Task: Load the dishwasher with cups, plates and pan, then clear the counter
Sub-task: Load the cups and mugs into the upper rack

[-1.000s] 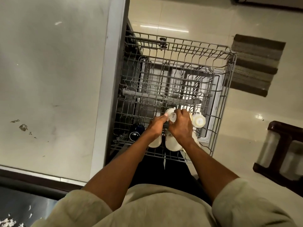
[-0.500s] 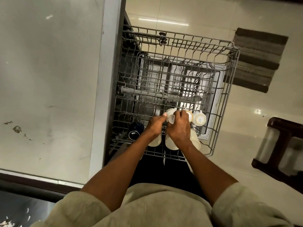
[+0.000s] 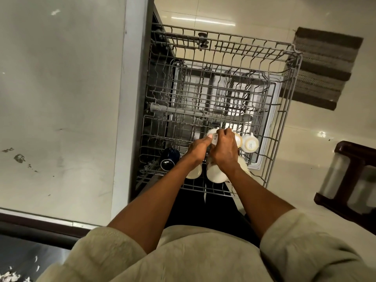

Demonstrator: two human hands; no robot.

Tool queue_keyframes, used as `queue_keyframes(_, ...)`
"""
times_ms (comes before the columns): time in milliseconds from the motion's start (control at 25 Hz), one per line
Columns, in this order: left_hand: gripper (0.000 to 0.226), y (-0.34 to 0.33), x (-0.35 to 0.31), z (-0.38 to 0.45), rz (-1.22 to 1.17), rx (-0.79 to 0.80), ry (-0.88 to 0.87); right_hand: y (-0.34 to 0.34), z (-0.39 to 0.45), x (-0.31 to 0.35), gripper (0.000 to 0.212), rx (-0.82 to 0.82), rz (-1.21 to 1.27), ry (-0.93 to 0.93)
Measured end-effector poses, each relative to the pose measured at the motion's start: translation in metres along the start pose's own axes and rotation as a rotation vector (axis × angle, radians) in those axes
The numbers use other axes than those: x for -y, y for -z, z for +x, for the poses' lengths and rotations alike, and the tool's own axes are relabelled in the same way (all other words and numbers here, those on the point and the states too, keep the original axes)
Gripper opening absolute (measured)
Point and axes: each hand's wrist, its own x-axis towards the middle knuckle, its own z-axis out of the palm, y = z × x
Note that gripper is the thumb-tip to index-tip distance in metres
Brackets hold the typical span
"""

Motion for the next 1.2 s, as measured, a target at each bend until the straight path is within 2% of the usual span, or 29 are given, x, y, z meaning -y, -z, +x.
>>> queue_keyframes(120,0.055,0.001,0.004,0.006,0.031,0.011,0.001,-0.002,-0.001,0.001,0.047,0.039,-0.010,0.006)
queue_keyframes(320,0.074,-0.002,0.008,0.010,0.051,-0.014,0.021,-0.002,-0.007,-0.003,0.058,0.064,0.003,0.036)
queue_keyframes(440,0.077,-0.002,0.015,0.017,0.061,-0.024,0.045,-0.005,-0.015,-0.005,0.059,0.051,-0.007,0.051)
queue_keyframes(520,0.072,-0.002,0.007,0.008,0.057,-0.003,0.070,-0.009,-0.018,-0.006,0.062,0.060,-0.023,0.058)
queue_keyframes(640,0.049,-0.002,-0.001,-0.002,0.014,0.039,0.044,-0.014,-0.017,-0.006,0.068,0.102,-0.072,0.084)
queue_keyframes(760,0.051,-0.003,-0.001,-0.002,0.039,0.024,0.032,-0.020,-0.015,-0.008,0.071,0.129,-0.122,0.106)
queue_keyframes(880,0.049,-0.006,0.004,-0.002,0.267,-0.024,-0.065,-0.030,-0.015,-0.014,0.072,0.121,-0.185,0.107)
queue_keyframes(1000,0.048,-0.006,0.008,-0.003,0.343,-0.050,-0.127,-0.028,-0.021,-0.011,0.068,0.127,-0.198,0.129)
queue_keyframes(1200,0.051,-0.004,0.007,-0.004,0.430,0.010,-0.081,-0.019,-0.024,-0.006,0.063,0.163,-0.180,0.166)
